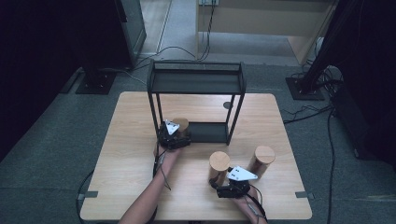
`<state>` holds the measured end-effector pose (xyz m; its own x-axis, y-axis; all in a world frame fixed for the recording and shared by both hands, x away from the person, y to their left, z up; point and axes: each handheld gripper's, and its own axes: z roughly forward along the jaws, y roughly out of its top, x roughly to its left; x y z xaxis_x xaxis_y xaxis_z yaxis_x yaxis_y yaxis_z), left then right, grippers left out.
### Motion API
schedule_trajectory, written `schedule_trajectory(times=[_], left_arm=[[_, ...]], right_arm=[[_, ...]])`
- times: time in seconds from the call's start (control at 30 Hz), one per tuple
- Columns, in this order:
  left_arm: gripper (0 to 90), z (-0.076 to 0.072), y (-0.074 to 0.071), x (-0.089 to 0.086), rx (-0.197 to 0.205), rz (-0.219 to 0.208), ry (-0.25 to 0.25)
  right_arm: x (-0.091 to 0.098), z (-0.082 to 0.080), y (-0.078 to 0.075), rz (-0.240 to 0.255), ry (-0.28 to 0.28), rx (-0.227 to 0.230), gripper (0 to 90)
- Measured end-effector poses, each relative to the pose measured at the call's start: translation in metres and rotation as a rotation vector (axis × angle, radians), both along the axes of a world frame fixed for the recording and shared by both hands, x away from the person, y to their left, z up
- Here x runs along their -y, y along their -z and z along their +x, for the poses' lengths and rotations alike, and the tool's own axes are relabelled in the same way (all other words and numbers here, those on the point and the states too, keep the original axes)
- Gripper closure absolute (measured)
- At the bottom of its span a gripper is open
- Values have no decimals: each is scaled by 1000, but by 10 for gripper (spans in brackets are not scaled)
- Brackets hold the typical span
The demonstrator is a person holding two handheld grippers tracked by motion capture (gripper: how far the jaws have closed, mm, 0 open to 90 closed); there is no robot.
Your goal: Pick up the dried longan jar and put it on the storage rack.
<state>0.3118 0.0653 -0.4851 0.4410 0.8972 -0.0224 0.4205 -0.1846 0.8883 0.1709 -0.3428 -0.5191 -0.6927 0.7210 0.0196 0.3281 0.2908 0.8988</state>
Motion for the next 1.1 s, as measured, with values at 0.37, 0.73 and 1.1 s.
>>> schedule_trajectory(times=[0.37, 0.73, 1.1], left_arm=[[145, -7, 2, -3, -2, 6, 5], [145, -15, 5, -10, -1, -5, 15], [146, -22, 5, -19, 1, 9, 31]], right_arm=[[0, 0, 0, 0, 0, 0, 171], [0, 0, 0, -1, 0, -1, 171], [0, 0, 0, -2, -1, 1, 171]])
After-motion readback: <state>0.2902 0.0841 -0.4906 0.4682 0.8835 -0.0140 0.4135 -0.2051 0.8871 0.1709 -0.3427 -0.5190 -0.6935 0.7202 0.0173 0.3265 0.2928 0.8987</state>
